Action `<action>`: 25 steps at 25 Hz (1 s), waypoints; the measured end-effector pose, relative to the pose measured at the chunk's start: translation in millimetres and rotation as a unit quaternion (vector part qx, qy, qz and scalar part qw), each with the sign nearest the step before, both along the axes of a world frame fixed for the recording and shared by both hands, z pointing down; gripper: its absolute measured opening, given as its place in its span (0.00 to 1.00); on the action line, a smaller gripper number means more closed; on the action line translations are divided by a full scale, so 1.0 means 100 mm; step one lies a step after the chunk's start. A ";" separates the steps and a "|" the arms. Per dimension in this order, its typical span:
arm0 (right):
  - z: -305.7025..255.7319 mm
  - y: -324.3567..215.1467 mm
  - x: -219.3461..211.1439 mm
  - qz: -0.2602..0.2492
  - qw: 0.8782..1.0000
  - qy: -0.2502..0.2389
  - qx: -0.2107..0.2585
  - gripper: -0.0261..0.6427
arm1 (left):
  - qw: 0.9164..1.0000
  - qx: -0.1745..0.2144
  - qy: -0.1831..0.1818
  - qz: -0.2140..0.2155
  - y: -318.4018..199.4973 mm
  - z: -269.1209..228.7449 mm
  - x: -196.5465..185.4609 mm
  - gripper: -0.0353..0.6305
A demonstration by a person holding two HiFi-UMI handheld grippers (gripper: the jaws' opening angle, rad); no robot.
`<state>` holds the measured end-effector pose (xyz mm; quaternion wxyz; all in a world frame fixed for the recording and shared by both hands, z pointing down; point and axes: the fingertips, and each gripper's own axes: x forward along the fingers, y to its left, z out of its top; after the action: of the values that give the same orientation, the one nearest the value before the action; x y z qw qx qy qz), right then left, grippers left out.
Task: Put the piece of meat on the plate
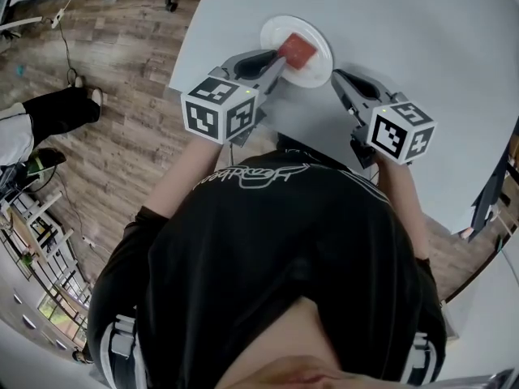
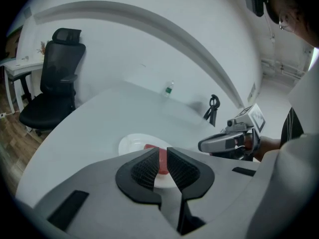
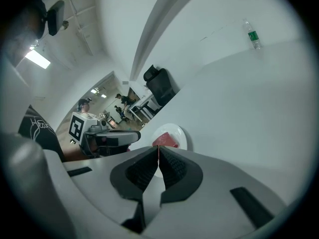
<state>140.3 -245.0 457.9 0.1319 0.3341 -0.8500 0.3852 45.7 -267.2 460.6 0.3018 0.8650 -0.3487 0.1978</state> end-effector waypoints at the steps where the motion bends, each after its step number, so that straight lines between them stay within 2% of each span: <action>1: -0.04 0.03 -0.01 0.000 1.000 0.001 0.005 0.06 | 1.000 0.001 0.007 0.001 0.04 -0.07 0.01 0.12; 4: -0.15 0.13 -0.05 0.000 1.000 -0.003 0.016 0.06 | 1.000 0.011 0.027 0.011 0.19 -0.28 0.03 0.07; 13: -0.50 0.75 -0.29 -0.004 0.998 -0.015 0.062 0.06 | 0.997 0.016 0.076 0.028 0.95 -0.71 -0.09 0.06; 25: -1.03 1.99 -0.74 0.007 0.990 -0.033 0.134 0.06 | 0.992 0.065 0.088 0.060 2.33 -1.23 -0.42 0.06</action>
<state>65.9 -45.7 354.8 0.0552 0.3415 -0.8956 0.2797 3.9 -34.2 337.5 0.2622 0.9162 -0.2802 0.1153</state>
